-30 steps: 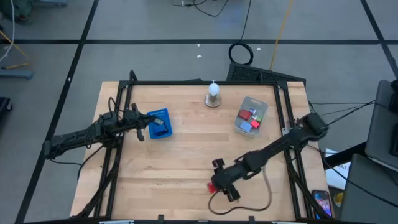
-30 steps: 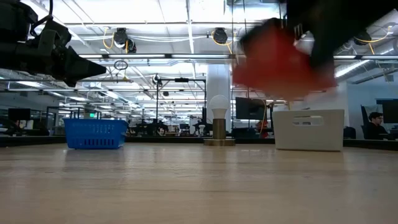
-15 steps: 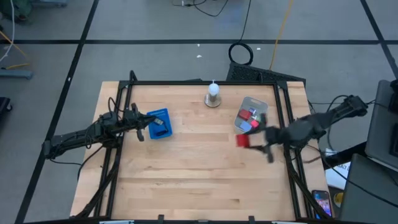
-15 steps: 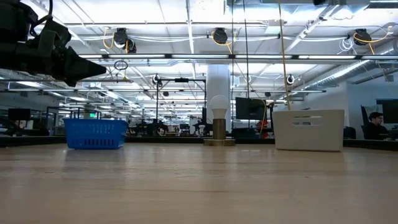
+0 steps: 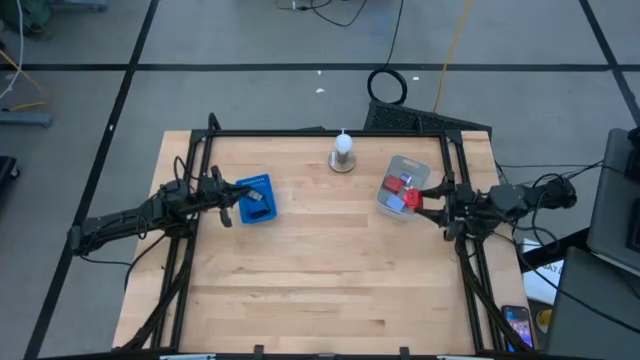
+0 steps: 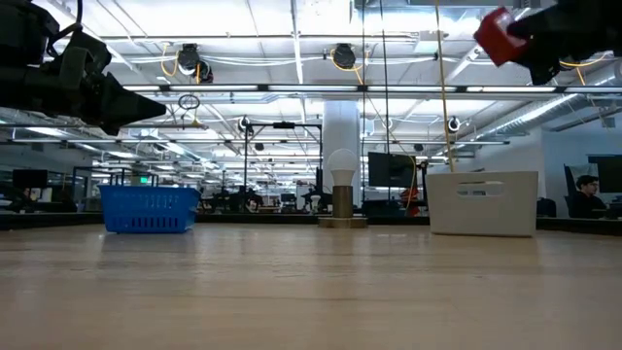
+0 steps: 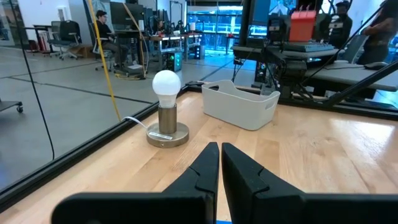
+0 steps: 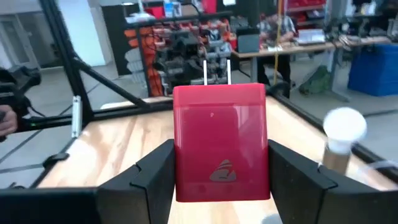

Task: Pick & Place Office items
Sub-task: Put the red charger adapter into the gray bin

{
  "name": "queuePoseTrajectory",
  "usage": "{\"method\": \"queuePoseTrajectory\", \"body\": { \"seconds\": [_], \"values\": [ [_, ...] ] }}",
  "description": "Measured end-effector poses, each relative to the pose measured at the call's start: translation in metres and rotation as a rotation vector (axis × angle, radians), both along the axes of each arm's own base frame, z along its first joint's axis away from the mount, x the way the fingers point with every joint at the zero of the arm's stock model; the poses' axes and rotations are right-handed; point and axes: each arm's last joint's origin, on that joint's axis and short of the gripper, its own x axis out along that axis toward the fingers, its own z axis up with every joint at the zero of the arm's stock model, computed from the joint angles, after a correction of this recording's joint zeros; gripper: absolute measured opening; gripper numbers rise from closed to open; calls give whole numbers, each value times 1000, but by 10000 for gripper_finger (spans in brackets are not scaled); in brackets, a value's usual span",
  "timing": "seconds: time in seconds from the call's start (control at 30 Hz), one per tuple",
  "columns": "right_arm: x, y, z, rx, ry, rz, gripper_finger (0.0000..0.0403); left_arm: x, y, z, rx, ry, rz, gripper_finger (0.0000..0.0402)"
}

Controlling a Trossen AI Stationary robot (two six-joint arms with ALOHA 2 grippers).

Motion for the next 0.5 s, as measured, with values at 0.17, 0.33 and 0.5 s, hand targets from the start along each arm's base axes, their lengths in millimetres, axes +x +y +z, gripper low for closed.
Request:
{"method": "queuePoseTrajectory", "body": {
  "seconds": [0.17,0.33,0.5],
  "values": [
    [1,0,-16,33,46,-10,201,0,0,0,-1,0,0,19],
    [5,1,-28,27,82,-15,201,0,0,0,2,1,0,19],
    [8,1,-39,11,102,-38,201,0,0,0,0,0,0,19]
  ]
}}
